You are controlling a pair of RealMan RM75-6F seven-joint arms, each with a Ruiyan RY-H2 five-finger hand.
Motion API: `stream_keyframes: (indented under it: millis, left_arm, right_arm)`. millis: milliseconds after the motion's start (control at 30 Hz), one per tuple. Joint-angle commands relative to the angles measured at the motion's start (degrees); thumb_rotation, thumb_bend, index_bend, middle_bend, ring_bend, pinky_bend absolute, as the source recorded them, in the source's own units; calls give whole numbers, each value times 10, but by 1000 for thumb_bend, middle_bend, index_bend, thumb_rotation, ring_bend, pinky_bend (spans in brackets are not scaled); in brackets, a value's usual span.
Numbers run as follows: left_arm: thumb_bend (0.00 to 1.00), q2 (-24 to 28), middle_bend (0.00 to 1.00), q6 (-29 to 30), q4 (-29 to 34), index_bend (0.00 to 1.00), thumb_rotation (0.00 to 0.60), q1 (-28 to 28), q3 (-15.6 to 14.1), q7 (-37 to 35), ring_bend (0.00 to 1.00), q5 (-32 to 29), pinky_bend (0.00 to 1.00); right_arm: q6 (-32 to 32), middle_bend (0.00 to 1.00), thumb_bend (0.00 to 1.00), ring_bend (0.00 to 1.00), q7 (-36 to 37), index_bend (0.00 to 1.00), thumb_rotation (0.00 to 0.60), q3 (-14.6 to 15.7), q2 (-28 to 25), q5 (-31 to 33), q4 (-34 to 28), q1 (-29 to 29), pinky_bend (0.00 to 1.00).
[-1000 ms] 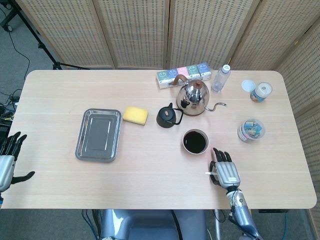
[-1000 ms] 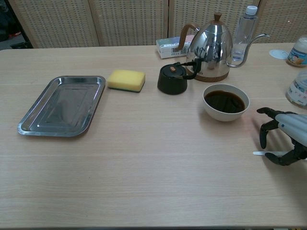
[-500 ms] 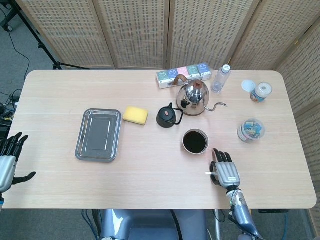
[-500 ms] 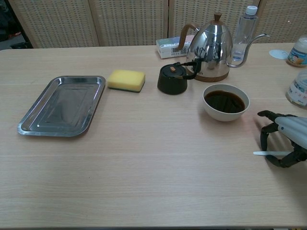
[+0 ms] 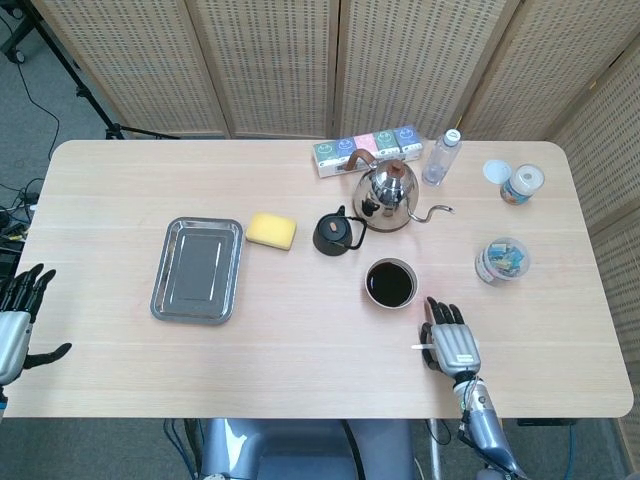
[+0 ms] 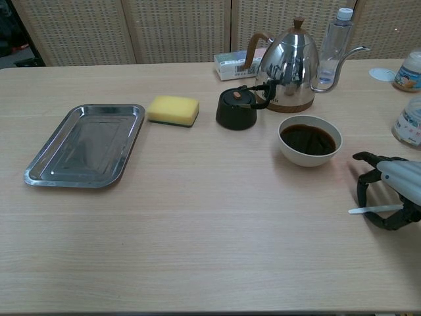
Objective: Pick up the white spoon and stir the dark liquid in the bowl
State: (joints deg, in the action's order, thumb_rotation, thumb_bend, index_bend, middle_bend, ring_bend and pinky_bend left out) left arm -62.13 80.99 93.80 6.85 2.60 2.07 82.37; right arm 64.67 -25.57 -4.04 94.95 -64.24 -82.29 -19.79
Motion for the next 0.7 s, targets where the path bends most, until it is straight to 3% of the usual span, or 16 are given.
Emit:
stream_keyframes:
  millis: [33, 300, 500, 700]
  left_arm:
    - [0, 0, 0, 0, 0, 0, 600, 0, 0, 0, 0, -1, 0]
    - [0, 2, 0, -2, 1, 0, 600, 0, 0, -1, 0, -2, 0]
    - [0, 1, 0, -4, 2, 0, 600, 1, -1, 0, 0, -2, 0]
    - [0, 1, 0, -3, 4, 0, 600, 0, -3, 3, 0, -1, 0]
  right_arm:
    - [4, 0, 466, 0, 7, 566, 600, 0, -4, -5, -4, 2, 38]
    - [24, 0, 466, 0, 52, 570, 600, -3, -46, -39, -53, 10, 38]
    - [27, 0, 466, 0, 127, 573, 600, -18, -108, -83, -104, 6, 38]
    - [-1, 0, 505, 0, 216, 573, 600, -47, -158, -85, -137, -8, 38]
